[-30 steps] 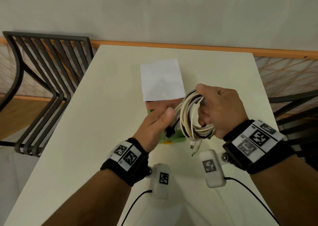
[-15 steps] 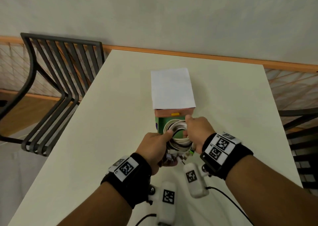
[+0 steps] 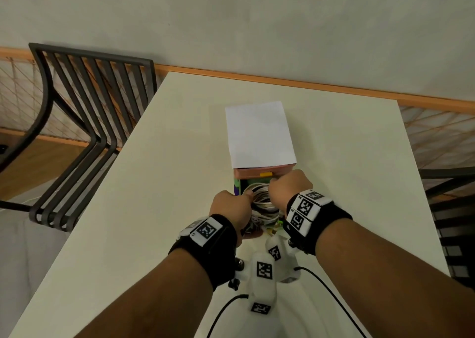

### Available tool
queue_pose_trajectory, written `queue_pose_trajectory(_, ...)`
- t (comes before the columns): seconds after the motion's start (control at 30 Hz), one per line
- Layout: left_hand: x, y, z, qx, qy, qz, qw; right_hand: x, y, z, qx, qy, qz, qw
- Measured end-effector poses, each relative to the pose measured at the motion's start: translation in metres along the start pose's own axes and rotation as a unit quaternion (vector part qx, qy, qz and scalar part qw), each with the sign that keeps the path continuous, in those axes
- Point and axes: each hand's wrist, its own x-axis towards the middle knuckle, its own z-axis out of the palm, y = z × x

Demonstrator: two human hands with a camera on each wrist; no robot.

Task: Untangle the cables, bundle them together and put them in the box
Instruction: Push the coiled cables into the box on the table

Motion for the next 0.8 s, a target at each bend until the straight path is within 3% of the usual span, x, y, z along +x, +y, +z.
queue_pose_trajectory(0.2, -0.006, -0.012, 0.007, -0.016, -0.024, 0.000, 1.000, 0.000, 0.001, 0.006, 0.030, 0.016, 0.043, 0.999)
queue_pose_trajectory(0.6, 0.008, -0.017, 0.012, 0.019, 0.044, 0.032, 0.998, -0.006, 0.009, 0.012, 0.019, 0.020, 0.025, 0.999)
queue_pose_trajectory(0.8, 0.013, -0.019, 0.008, 0.112, 0.094, 0.058, 0.988, -0.013, 0.006, 0.011, -0.006, -0.055, -0.015, 0.998)
